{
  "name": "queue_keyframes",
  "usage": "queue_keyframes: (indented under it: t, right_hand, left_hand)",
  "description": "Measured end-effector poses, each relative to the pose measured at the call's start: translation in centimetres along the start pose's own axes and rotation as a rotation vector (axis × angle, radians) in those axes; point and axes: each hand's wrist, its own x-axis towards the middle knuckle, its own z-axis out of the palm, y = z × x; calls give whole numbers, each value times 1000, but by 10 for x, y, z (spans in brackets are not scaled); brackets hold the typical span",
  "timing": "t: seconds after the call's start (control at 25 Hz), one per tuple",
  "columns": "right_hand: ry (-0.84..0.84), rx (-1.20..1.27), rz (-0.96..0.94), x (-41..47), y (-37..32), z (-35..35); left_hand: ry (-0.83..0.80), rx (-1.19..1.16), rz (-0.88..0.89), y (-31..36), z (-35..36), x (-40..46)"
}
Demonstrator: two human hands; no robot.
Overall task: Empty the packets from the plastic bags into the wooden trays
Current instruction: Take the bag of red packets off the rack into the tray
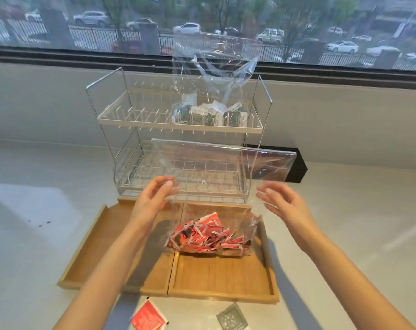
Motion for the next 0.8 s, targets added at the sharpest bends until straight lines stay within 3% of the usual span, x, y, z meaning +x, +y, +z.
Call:
queue_keyframes:
  t: [0.28, 0.44, 0.56, 0.64, 0.72, 0.8]
  right_hand:
    - [-3, 66, -159, 21, -38, -16]
    - [-14, 135, 1, 29, -39, -23]
    - [101, 194, 117, 37, -48, -33]
    - [192, 81, 74, 45, -62, -38]
    - [240, -227, -77, 54, -78, -37]
    - [167, -486, -255, 58, -101, -25]
  left_hand:
    - [77, -7, 137, 27, 4, 20]
    - [128, 16, 158, 26, 3, 19]
    - [144, -22, 161, 29, 2, 16]
    - [131, -37, 159, 31, 2, 14]
    - [93, -34, 168, 34, 3, 12]
    - [34, -26, 186, 37, 6, 8]
